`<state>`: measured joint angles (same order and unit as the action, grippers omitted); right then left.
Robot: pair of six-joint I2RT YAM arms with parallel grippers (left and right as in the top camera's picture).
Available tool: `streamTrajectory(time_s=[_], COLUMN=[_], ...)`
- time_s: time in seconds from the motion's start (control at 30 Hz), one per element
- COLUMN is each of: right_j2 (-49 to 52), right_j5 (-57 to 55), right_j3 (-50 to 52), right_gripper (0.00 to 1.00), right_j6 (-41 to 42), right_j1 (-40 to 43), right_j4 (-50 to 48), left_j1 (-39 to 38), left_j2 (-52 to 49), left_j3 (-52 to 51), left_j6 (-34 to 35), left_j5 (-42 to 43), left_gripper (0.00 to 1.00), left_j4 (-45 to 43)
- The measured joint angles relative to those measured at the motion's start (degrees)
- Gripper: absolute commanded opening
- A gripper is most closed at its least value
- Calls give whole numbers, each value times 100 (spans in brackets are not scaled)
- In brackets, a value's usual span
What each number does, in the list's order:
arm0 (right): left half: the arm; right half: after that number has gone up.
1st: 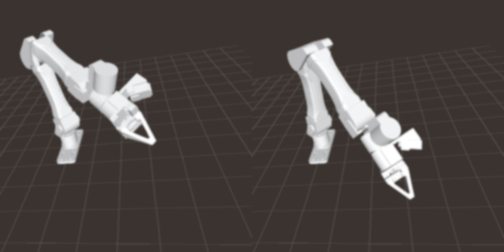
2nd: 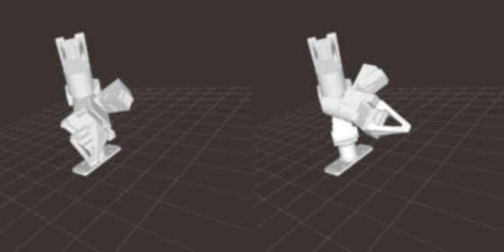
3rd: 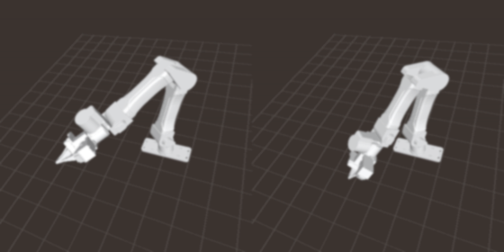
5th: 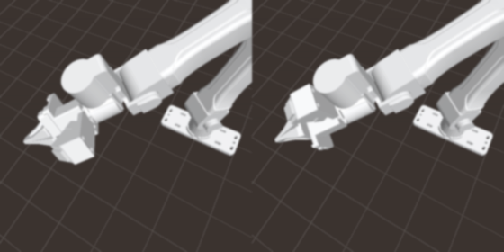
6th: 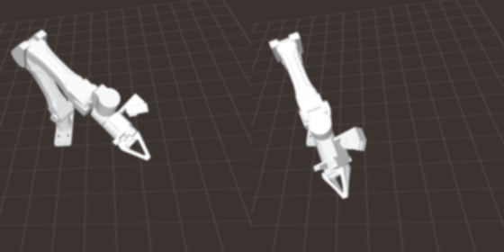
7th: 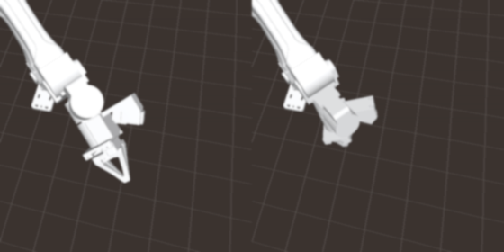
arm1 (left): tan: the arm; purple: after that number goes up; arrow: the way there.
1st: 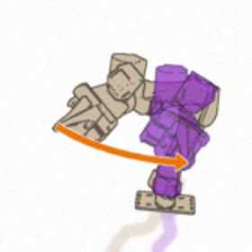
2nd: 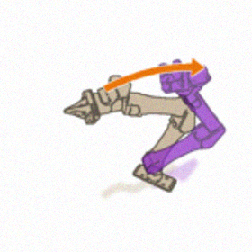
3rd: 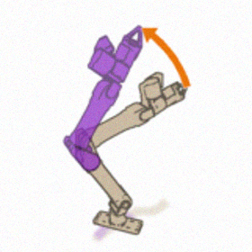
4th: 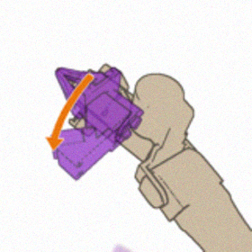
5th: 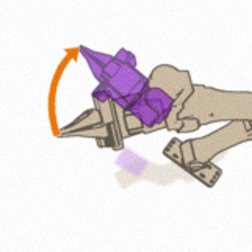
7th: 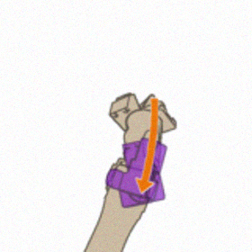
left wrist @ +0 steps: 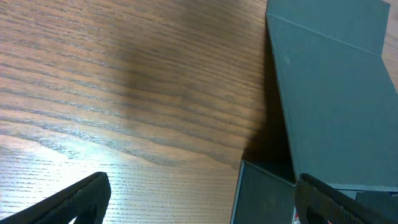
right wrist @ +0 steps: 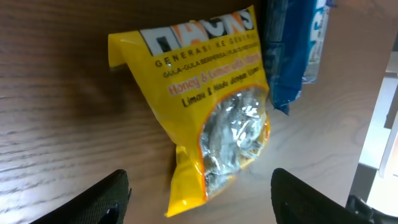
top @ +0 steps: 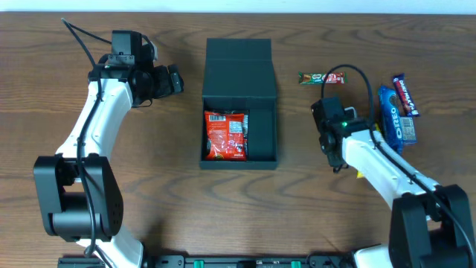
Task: Pack container
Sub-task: 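Grasp the yellow candy bag with the right gripper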
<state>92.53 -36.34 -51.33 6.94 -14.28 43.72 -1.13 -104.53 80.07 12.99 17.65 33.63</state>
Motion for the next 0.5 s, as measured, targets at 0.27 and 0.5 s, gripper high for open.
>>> streamTrajectory(time_s=[0.27, 0.5], right_j2=[592, 1003], right_j5=[-120, -468], right_j3=[90, 90], right_gripper=[69, 15], right_j6=[-107, -153], right_j1=[48, 63], right_j4=[-313, -417], left_j1=[0, 0], left_j2=[0, 0], left_j3=[0, 0], left_j6=[-87, -107], left_j5=[0, 0], left_gripper=[95, 95], left_j4=[-2, -2])
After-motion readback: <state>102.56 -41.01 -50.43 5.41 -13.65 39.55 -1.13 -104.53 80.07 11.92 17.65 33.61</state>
